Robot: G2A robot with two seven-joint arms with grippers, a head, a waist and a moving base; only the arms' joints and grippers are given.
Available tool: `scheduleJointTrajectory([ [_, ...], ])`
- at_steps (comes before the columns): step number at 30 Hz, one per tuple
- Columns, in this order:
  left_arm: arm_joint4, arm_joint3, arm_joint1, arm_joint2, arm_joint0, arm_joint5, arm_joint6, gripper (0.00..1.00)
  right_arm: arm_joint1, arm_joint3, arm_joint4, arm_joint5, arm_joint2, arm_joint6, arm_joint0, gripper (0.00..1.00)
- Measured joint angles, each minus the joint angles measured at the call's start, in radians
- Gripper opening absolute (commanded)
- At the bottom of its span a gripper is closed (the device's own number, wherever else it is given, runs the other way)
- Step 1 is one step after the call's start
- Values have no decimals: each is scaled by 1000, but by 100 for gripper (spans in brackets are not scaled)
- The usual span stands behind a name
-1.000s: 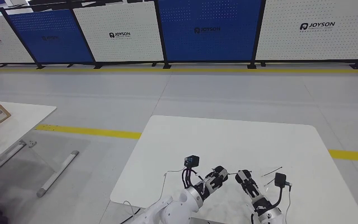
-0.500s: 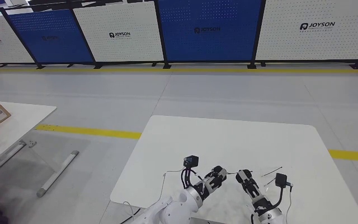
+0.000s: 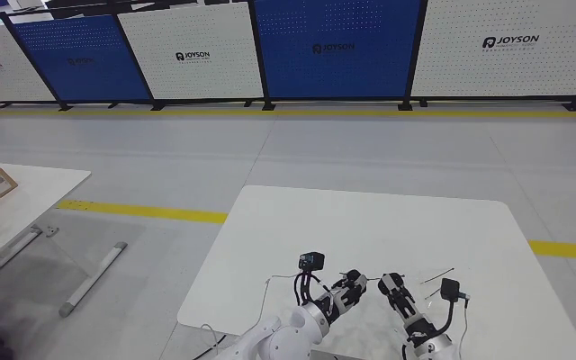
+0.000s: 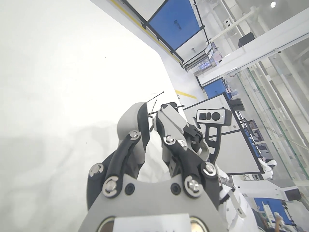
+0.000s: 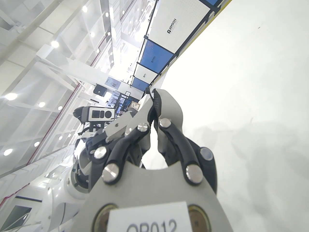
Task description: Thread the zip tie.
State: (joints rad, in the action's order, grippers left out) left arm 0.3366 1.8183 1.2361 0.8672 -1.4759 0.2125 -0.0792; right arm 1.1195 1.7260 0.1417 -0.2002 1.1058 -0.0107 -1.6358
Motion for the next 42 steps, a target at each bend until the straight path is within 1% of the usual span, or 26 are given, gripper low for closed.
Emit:
scheduleJointTrajectory([
  [4, 2, -5, 3, -6, 9, 14, -3, 7, 3, 7, 10, 1, 4, -4, -4, 0],
  [10, -9, -6, 6, -3, 13, 24, 0, 12, 6, 13, 21, 2, 10, -11, -8, 0],
  [12, -12, -7, 7, -1, 14, 26, 0, 9, 7, 13, 23, 1, 11, -12, -10, 0],
  [14, -14, -7, 8, 0, 14, 27, 0, 0, 9, 14, 25, 0, 13, -14, -11, 0],
  [21, -10, -6, 10, 0, 15, 27, 0, 0, 13, 15, 29, -8, 20, -17, -15, 0],
  [26, -13, -7, 11, -2, 12, 6, -3, 0, 16, 15, 28, -11, 24, -26, -18, 0],
  [32, -11, -2, 10, 2, 4, -22, -4, 0, 19, 12, 9, -16, 29, -60, -16, 0],
  [37, -10, 1, 8, 11, -4, -32, -3, 0, 21, 16, -4, -29, 39, -70, -23, 0],
  [38, -11, 1, 8, 13, -5, -30, -3, 4, 21, 17, -4, -30, 41, -69, -24, 0],
  [40, 2, -2, 7, 12, -3, -15, -17, 29, 22, 18, 2, -28, 44, -64, -27, 0],
  [41, 15, -3, 6, 10, -1, -7, -24, 32, 23, 18, 7, -25, 45, -60, -27, 0],
  [42, 26, -2, 6, 7, 0, 0, -27, 32, 23, 18, 14, -21, 45, -56, -27, 0],
])
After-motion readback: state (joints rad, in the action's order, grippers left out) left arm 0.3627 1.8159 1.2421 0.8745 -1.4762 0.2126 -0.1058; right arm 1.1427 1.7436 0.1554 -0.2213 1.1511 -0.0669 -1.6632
